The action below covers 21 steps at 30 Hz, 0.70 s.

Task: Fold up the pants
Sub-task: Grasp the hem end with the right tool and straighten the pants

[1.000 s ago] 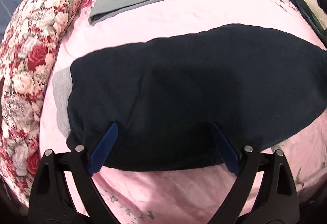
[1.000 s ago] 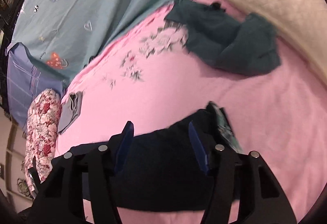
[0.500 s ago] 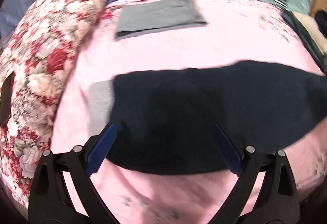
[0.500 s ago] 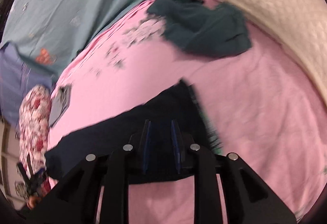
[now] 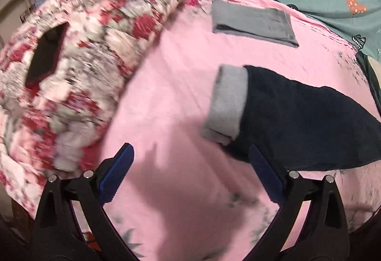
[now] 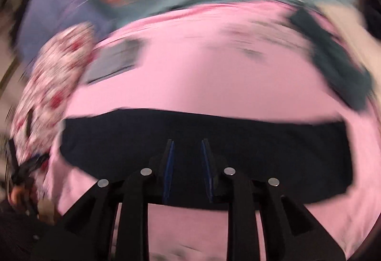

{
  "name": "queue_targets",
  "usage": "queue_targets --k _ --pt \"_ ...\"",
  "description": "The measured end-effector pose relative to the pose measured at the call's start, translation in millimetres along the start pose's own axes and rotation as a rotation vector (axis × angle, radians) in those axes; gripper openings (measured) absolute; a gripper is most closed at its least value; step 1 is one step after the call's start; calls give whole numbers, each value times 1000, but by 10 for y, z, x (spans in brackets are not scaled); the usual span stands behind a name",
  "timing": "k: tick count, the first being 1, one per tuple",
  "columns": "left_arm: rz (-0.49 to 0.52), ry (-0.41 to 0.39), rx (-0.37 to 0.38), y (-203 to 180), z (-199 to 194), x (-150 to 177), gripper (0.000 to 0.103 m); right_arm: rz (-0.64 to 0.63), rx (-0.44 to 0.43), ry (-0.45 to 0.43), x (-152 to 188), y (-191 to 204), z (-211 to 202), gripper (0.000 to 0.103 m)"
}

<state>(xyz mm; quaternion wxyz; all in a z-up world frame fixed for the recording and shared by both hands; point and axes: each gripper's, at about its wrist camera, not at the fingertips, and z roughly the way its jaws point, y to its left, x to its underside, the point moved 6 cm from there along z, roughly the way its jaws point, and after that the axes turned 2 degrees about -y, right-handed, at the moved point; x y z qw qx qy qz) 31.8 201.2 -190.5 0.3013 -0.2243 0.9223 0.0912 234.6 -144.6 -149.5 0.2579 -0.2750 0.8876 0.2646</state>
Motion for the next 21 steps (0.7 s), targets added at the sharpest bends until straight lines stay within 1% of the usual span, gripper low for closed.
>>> queue_targets --k 1,2,3,4,5,6,7,8,9,10,11,12,13,14,15,17,18,19,20,21 --pt "4 -20 -6 60 -57 -18 98 -77 -103 15 -69 485 214 24" --pt "2 -32 -6 97 -109 -27 98 -118 -154 21 -90 758 335 24" --pt "-1 -42 -7 139 -155 -42 98 -190 -223 23 -124 1200 552 24" --pt "-6 -52 -8 194 -186 -60 98 -236 -263 22 -169 1488 720 24" --pt "-12 -59 -4 232 -218 -63 98 -277 -285 17 -185 1802 932 24" --pt "-17 -65 3 268 -248 -70 98 -281 -275 20 -222 1933 1114 24" --pt "-27 -75 13 304 -284 -74 98 -280 -267 34 -264 2083 1383 24" --pt "-32 -78 21 328 -303 -75 98 -284 -223 51 -288 2176 1673 26" --pt "-34 -81 32 345 -320 -72 98 -284 -172 84 -311 2190 1924 34" --pt "-29 -88 42 358 -345 -72 98 -269 -128 182 -189 2201 2236 38" --pt "-20 -96 43 362 -360 -76 98 -257 -85 251 -114 2155 2470 43" --pt "-9 -103 44 365 -382 -88 98 -272 -64 225 -126 2183 2506 45" --pt "-2 -108 52 365 -390 -111 98 -283 -61 219 -158 2199 2466 45" --pt "6 -114 59 361 -397 -135 98 -273 -77 201 -195 2195 2367 45" --pt "13 -121 67 350 -406 -159 98 -237 -110 170 -246 2154 2186 47" --pt "34 -129 87 282 -373 -222 98 -151 -140 112 -275 1970 1829 52" --pt "48 -132 102 213 -347 -260 98 -97 -131 85 -259 1766 1613 61" --pt "74 -139 120 95 -309 -318 98 -47 -106 68 -226 1552 1436 64" --pt "95 -148 135 -18 -284 -366 98 -13 -82 61 -201 1376 1331 67" --pt "124 -158 170 -207 -245 -435 98 48 -27 53 -111 1029 1105 67"
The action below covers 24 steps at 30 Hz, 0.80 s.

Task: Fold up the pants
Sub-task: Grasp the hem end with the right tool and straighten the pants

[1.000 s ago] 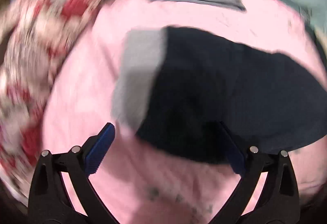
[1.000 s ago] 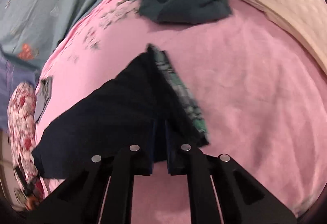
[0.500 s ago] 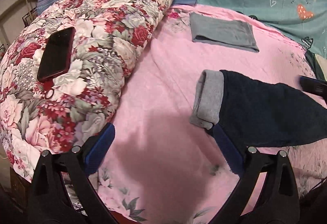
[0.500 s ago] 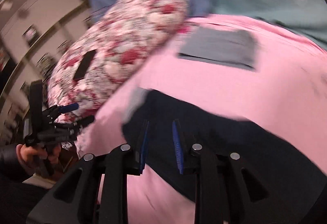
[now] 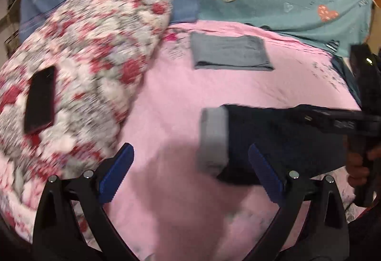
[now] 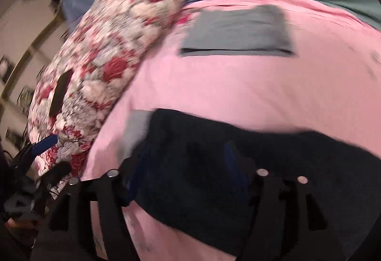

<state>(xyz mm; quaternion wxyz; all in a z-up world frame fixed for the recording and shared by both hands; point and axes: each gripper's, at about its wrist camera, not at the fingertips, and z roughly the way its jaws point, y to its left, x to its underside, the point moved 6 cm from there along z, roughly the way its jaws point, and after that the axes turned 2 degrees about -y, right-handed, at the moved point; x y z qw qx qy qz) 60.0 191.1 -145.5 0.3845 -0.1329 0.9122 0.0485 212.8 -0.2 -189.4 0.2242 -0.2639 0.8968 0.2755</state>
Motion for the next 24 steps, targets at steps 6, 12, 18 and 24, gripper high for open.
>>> queue_targets --k 6,12,18,24 --pt "43 24 164 -979 400 -245 98 421 301 -149 578 -1783 -1272 67" --pt "111 87 262 -1994 552 -261 98 864 486 -298 1469 -3272 -2404 67" --pt "245 108 262 -2578 498 -221 98 992 373 -354 1873 -3859 -2586 65" --pt "298 127 229 -2819 439 -227 98 1004 300 -371 1838 -3991 -2420 62"
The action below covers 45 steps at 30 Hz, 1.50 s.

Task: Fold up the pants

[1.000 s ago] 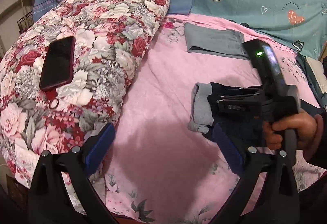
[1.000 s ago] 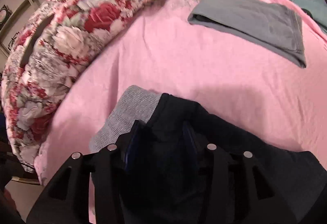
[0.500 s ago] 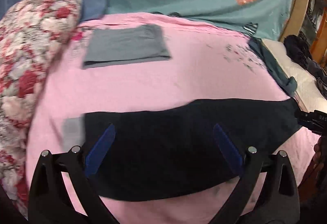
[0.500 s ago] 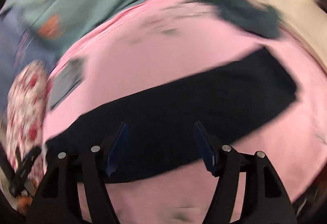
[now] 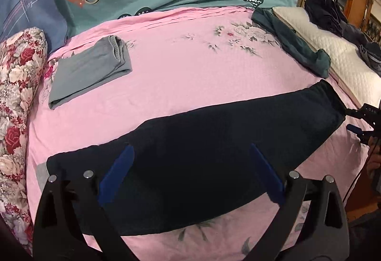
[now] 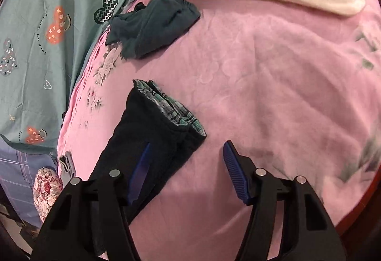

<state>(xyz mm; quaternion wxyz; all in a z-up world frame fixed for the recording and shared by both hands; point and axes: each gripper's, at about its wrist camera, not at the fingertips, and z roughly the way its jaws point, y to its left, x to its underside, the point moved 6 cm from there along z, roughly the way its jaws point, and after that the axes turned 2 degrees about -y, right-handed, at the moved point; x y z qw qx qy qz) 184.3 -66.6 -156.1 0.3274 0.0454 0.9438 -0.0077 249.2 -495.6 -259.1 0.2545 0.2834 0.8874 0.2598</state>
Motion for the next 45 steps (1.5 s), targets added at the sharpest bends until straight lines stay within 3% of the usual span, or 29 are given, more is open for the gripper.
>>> queue_targets --k 4,8,11,17,22,26,29,32,38,45 --pt "13 11 -13 -83 -11 -18 98 -28 -30 -1 -32 63 68 55" --pt "30 24 -22 -153 -3 -38 99 -31 -43 28 -50 91 204 30" --pt "52 22 -28 -184 -16 -49 99 -44 -46 39 -32 92 202 20" --pt "35 18 -58 -59 -27 -94 99 -116 -60 -15 -98 372 8 16" --pt "-3 9 -104 284 -79 -82 99 -404 -96 -87 30 1254 -215 16" --pt "-71 -7 -161 702 -204 -8 99 -578 -219 -68 439 2044 -261 16" --pt "-151 -6 -198 1026 -300 116 99 -712 -331 2 944 2630 -177 16" --pt "-246 0 -223 1331 -392 299 99 -855 -376 98 1515 2956 54 16" --pt "-339 18 -256 1682 -551 692 99 -1049 -301 341 2548 2899 754 16" --pt "-370 23 -264 1862 -622 883 99 -1119 -322 363 2656 2975 535 16"
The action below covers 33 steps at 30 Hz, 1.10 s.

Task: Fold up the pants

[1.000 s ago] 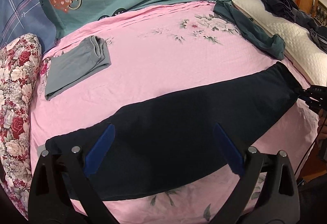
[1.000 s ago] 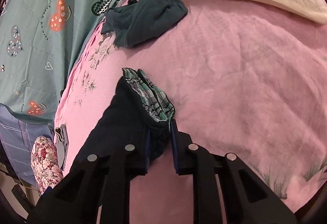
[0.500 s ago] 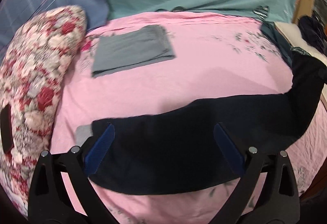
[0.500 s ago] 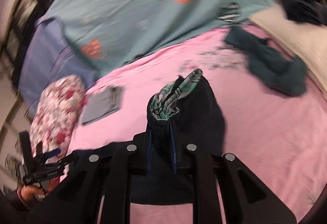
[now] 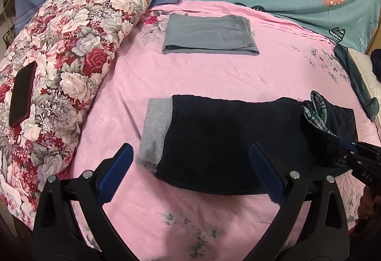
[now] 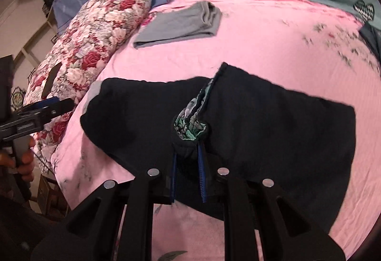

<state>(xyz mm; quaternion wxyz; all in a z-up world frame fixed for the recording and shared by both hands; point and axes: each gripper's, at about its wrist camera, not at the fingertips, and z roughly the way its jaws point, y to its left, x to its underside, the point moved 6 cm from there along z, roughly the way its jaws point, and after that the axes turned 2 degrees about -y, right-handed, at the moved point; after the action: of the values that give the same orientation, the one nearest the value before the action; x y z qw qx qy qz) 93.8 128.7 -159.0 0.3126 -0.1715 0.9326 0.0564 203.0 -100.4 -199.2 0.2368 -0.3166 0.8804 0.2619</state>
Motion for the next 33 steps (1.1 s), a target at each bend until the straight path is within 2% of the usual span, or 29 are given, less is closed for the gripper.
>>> queue_targets --k 3,4,5,6,8,9,12,14,16,17,20,22,23,25,27,29,31,33 --pt "1 -1 16 -26 43 -21 99 -2 16 100 201 -66 287 16" --pt "5 -3 22 -49 50 -37 99 3 5 109 251 -71 341 17" --pt "10 -4 28 -74 57 -50 99 0 3 97 243 -57 335 21" --pt "20 -7 35 -102 60 -67 99 -5 -6 115 222 -16 321 32" --pt "34 -17 39 -127 53 -95 99 -22 -47 142 160 100 223 47" --pt "38 -22 38 -132 55 -102 99 -35 -80 125 94 156 111 47" --pt "31 -22 39 -115 69 -121 99 -28 -110 23 -165 169 -138 47" --pt "17 -23 43 -95 74 -125 99 44 -75 -50 -395 -4 -158 47" --pt "8 -22 40 -79 73 -119 99 96 -22 -78 -517 -184 -72 43" --pt "5 -24 41 -72 65 -114 99 120 -1 -76 -561 -264 9 32" --pt "3 -27 35 -60 42 -94 99 194 20 -12 -547 -485 365 20" --pt "-6 -25 32 -46 30 -68 99 154 24 89 -390 -433 660 20" --pt "-9 -22 35 -38 29 -58 99 106 36 95 -368 -364 674 20" --pt "-8 -22 30 -28 19 -51 99 115 -9 75 -392 -297 538 20" --pt "-12 -31 22 0 4 -50 99 194 -65 -2 -438 -309 246 20" --pt "-20 -27 23 15 12 -44 99 204 -42 -41 -404 -295 74 20" --pt "-31 -23 25 21 26 -36 99 177 8 -32 -292 -313 38 18" --pt "-34 -18 30 5 41 -28 99 125 26 48 -122 -270 183 17"
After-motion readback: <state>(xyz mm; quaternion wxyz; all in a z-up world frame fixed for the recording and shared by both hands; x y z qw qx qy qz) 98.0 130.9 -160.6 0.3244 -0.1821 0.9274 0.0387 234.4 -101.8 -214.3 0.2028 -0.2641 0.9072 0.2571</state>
